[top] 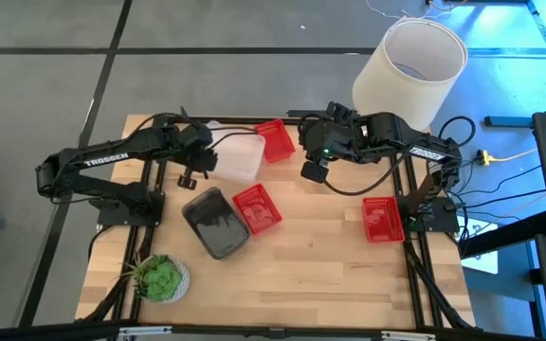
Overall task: Stack baskets by color
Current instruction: Stack the bottom transparent bin on the stacked transparent bins
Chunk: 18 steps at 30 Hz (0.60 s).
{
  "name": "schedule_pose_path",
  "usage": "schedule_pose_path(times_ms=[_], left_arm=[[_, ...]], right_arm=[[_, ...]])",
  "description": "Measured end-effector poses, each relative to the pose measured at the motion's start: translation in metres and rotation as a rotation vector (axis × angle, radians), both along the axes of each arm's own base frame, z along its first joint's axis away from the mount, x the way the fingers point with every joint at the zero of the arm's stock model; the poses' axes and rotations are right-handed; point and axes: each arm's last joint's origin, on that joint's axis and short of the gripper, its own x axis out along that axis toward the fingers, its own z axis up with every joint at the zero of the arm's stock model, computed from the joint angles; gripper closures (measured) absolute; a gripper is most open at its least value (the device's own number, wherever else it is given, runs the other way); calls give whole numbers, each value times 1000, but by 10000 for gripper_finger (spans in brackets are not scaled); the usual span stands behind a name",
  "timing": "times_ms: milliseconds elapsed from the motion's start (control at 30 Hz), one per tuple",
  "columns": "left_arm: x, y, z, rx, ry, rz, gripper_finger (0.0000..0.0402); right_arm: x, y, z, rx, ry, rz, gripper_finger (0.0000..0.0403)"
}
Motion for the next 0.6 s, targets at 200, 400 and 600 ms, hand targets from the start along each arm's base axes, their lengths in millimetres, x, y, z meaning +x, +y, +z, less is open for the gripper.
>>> schedule_pose_path(times_ms=[200,400,600], left_arm=[[-1,2,-1,-44,-10,14,401],[4,5,-6,-67,-12,99,401],[6,6,-5,-41,-28,120,380]], right_arm=[[0,0,0,0,0,0,227],[0,0,0,1,0,0,227],[0,0,0,1,0,0,227]])
